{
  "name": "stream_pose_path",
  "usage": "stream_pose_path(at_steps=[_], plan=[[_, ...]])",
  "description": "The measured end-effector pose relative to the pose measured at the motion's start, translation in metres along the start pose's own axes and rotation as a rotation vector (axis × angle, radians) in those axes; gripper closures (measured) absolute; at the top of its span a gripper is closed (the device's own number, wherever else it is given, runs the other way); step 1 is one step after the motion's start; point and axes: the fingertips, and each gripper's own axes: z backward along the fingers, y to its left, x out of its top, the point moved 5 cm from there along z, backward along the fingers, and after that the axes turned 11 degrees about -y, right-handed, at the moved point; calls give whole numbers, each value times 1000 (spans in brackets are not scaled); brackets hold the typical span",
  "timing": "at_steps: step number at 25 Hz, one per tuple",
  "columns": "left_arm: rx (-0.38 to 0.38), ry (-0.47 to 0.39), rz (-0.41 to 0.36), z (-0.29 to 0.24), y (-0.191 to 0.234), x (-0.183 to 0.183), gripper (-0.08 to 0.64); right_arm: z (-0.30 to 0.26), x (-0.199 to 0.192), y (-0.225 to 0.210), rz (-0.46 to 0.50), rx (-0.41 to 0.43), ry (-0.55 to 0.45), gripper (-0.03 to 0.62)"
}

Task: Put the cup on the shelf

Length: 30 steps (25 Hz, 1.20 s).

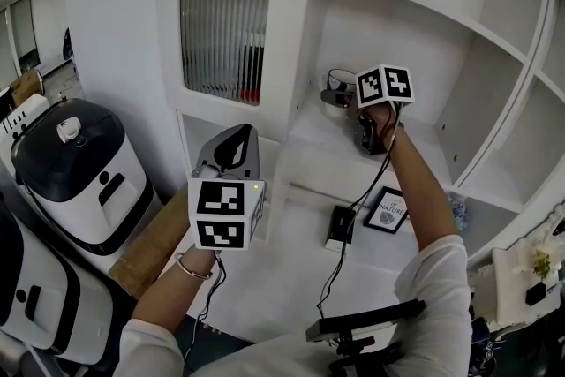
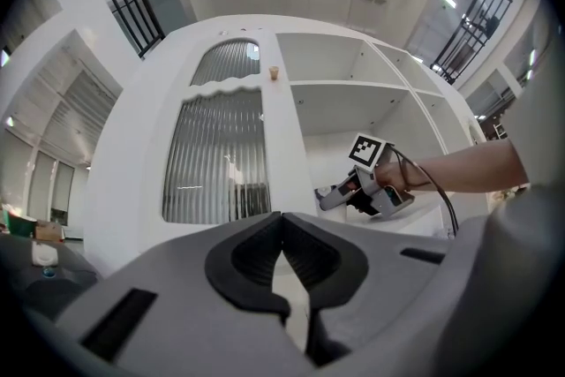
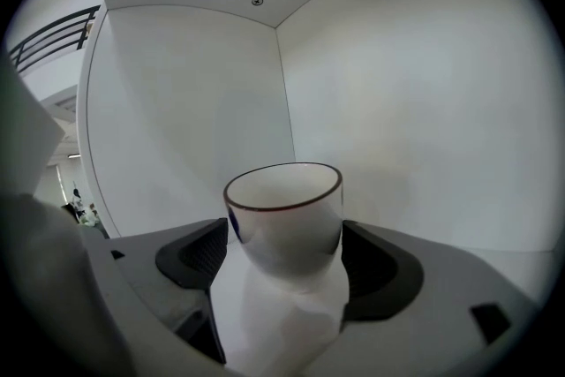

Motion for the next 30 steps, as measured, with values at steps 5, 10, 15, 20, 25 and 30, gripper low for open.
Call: stream_pose_path(at_steps=[5, 10, 15, 20, 25, 30], plan=[[-20, 4, 41, 7, -4, 2, 552, 15, -3, 0, -14, -16, -12, 198], [-28, 2, 68, 15, -5, 3, 552, 29, -7, 0, -25, -41, -32, 198], [-44, 3, 85, 24, -11, 4, 552, 44, -11, 6, -5, -64, -27, 198], [-70, -3, 105, 33, -20, 7, 552, 64, -11, 15, -8, -76, -77, 198], [-99, -2, 119, 44, -32, 6, 552, 85, -15, 21, 18, -112, -116, 198], [-128, 14, 126, 54, -41, 5, 552, 103, -22, 27, 12, -139, -159, 199]])
